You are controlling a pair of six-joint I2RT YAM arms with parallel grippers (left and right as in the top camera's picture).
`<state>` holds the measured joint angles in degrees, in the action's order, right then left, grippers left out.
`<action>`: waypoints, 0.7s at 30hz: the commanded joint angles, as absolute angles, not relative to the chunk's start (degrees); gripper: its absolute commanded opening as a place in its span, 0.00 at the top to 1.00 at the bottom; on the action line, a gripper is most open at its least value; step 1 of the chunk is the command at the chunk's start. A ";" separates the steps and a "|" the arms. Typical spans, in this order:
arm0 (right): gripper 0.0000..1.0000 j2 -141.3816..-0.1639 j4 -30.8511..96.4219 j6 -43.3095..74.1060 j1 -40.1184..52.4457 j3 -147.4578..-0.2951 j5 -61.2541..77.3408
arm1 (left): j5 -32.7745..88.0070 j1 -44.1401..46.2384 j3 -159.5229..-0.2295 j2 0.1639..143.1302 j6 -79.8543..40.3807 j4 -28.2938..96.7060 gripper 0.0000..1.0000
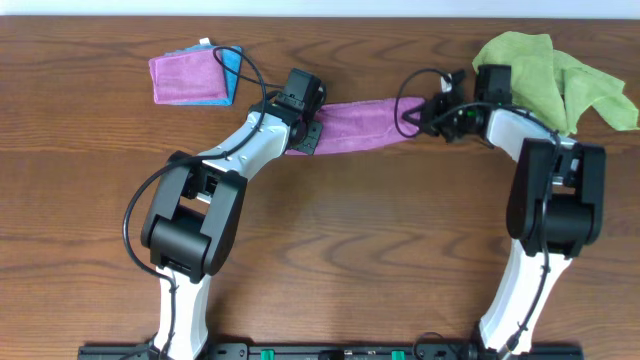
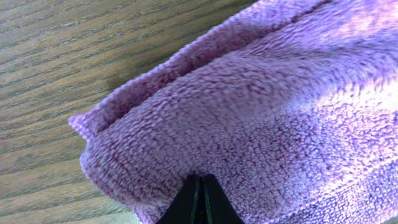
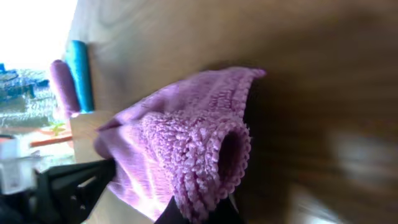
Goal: Fold the cloth
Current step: 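Carry the right end leftward over the strip toward the left gripper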
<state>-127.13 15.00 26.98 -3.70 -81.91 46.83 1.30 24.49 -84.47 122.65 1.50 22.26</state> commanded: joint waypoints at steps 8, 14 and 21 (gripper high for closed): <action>0.99 -127.72 20.86 26.68 0.93 -88.90 48.51 | 1.52 24.34 -85.23 123.15 1.06 22.28 0.95; 0.99 -127.72 23.51 26.06 3.53 -91.02 48.53 | 1.52 24.32 -85.23 123.15 1.04 22.26 0.94; 0.99 -127.39 24.10 26.06 5.72 -92.66 50.22 | 1.52 23.68 -85.23 123.15 -0.05 22.26 0.94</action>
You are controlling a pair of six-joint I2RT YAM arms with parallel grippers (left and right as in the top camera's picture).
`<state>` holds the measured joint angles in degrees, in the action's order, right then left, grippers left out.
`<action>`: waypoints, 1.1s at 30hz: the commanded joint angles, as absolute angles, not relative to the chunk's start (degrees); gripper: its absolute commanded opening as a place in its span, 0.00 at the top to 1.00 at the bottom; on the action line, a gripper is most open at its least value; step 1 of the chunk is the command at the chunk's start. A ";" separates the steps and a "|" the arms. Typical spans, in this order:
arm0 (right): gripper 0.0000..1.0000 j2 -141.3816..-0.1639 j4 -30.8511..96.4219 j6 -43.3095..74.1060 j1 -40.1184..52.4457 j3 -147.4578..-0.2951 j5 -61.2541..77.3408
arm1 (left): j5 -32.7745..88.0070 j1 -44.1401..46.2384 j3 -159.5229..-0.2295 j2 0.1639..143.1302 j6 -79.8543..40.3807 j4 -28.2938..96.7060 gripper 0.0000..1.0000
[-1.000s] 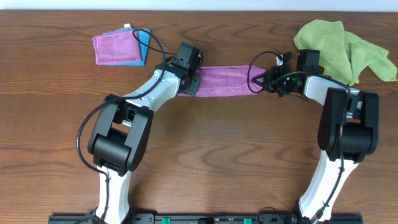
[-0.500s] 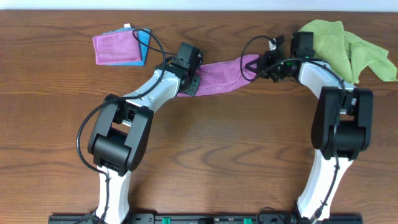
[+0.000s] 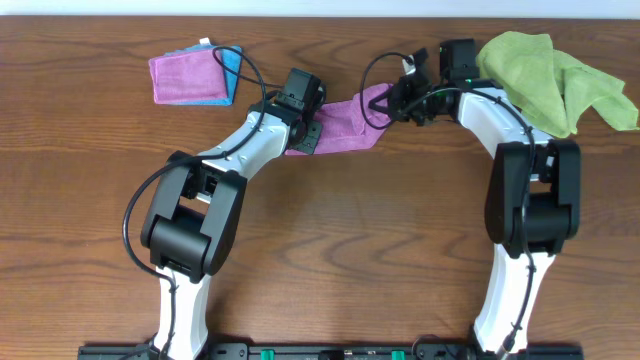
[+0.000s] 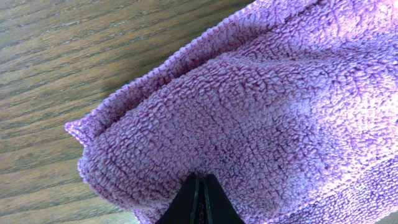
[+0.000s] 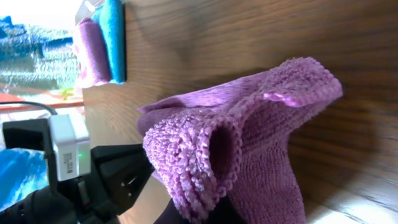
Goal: Fold the cloth
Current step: 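Carry the right end leftward over the strip toward the left gripper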
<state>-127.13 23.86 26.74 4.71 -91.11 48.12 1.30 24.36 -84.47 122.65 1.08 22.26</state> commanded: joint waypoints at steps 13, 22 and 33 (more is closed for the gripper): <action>0.99 -124.66 26.70 24.27 10.13 -92.79 49.32 | 3.81 20.86 -85.80 122.21 -1.74 22.28 0.95; 0.99 -123.59 27.46 23.92 11.29 -92.79 47.37 | 4.71 19.44 -87.05 121.36 -1.76 23.64 0.95; 0.99 -121.23 27.90 23.94 12.12 -92.82 47.40 | 6.11 19.46 -87.05 121.38 -3.07 23.81 0.94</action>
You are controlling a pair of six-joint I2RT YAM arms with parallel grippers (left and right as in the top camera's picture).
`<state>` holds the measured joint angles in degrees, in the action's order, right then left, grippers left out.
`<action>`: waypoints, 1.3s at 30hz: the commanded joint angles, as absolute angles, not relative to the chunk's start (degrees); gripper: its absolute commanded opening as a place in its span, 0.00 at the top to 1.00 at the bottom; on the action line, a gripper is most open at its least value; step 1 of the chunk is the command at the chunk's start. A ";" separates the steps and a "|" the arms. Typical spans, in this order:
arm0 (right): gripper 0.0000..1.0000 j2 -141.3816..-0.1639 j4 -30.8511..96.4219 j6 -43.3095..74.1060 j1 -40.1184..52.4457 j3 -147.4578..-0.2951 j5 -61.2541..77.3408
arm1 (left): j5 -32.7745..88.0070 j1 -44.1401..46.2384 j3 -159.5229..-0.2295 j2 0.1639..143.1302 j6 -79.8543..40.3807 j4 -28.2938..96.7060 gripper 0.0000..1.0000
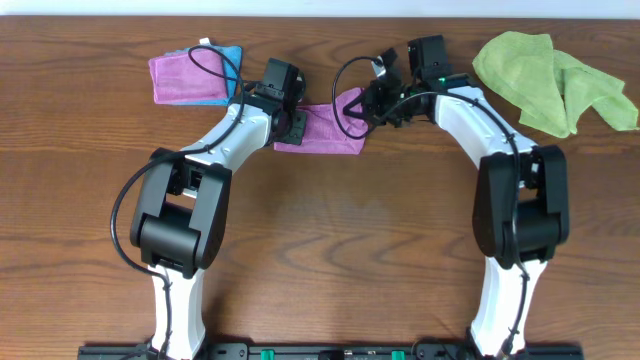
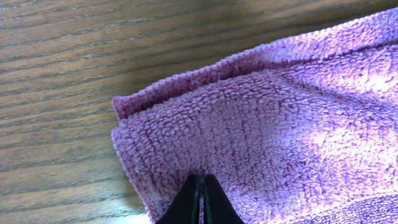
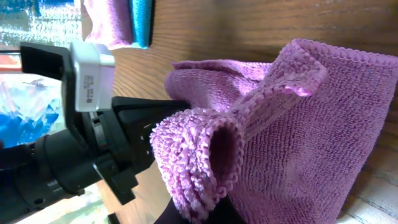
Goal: Fold the cloth
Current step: 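Carry the right end leftward over the strip toward the left gripper, then bring both grippers together, folding the strip in half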
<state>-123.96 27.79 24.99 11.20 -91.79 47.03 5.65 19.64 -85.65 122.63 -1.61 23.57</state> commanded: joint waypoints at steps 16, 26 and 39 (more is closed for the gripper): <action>0.99 -119.44 27.90 23.27 14.74 -92.82 46.68 | 6.96 19.14 -85.91 122.52 -3.22 23.79 0.94; 0.99 -119.44 28.67 23.09 15.07 -92.82 45.15 | 7.22 18.61 -85.82 124.40 -3.46 23.73 0.95; 0.99 -119.44 29.39 22.39 15.09 -92.82 43.88 | 10.22 17.28 -85.65 125.91 -3.79 23.09 0.94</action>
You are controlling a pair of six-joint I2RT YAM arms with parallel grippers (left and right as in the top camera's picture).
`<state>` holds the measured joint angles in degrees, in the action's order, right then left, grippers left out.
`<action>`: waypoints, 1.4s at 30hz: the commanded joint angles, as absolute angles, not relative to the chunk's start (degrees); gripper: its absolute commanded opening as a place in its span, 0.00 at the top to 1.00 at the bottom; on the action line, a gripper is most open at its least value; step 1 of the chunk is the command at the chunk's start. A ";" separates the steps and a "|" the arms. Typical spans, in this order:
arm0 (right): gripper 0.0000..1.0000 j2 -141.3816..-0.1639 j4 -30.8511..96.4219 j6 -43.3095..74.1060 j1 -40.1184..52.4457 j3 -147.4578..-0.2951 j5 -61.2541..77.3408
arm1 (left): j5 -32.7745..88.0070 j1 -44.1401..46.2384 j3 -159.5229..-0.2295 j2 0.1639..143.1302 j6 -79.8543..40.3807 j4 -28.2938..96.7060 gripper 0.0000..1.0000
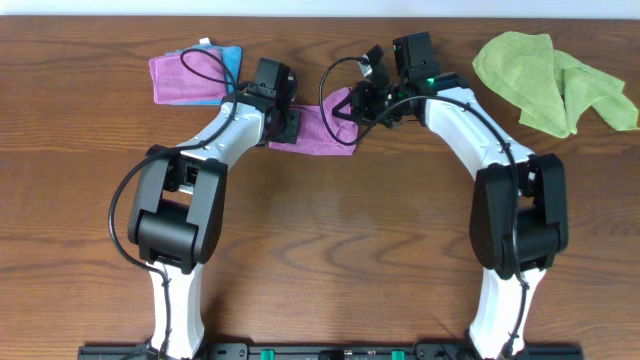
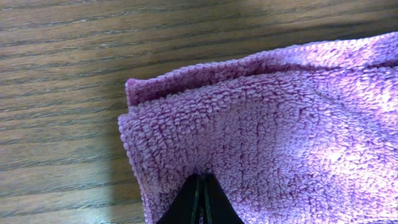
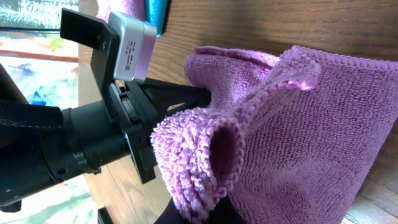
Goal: Fold the cloth
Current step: 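Bring both grippers together, folding the strip in half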
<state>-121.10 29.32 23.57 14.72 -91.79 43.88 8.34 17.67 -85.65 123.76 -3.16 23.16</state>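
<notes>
The purple cloth point(image 1: 318, 130) lies doubled over on the wooden table, between the two grippers. My left gripper point(image 1: 284, 122) is shut on its left end; in the left wrist view the black fingertips point(image 2: 200, 198) pinch the fuzzy edge point(image 2: 267, 137) flat on the wood. My right gripper point(image 1: 352, 105) is shut on the other end, held above the lower layer. In the right wrist view that end curls over the fingers point(image 3: 199, 211) as a rolled hem point(image 3: 199, 155), with the left gripper's black body point(image 3: 93, 149) close behind.
A folded purple cloth on a blue one point(image 1: 190, 76) lies at the back left, just beyond the left arm. A crumpled green cloth point(image 1: 548, 76) sits at the back right. Black cables loop around both wrists. Bare wood point(image 1: 340, 230) fills the front.
My right gripper has carried its cloth end a little further left, closer to the left gripper. The left gripper and its end have shifted slightly left. The cloth looks shorter.
At first the cloth stretched long between both shut grippers. Then the right gripper stood further left, with its end lifted over the cloth. Later both grippers were further left and the cloth doubled; now the ends nearly meet.
</notes>
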 commanded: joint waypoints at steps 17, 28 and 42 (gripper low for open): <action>0.99 -119.44 27.68 21.98 18.41 -92.82 41.63 | 10.61 17.28 -85.65 126.17 -4.82 23.11 0.94; 0.99 -119.46 26.39 22.00 21.69 -92.82 34.06 | 13.41 17.26 -85.65 126.10 -5.39 22.68 0.94; 0.99 -119.46 26.59 22.28 21.41 -92.82 27.55 | 15.57 13.67 -86.32 119.48 -6.48 22.41 0.95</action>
<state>-121.10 26.55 22.96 21.37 -91.79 29.95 14.31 14.94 -85.65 123.57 -5.80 22.37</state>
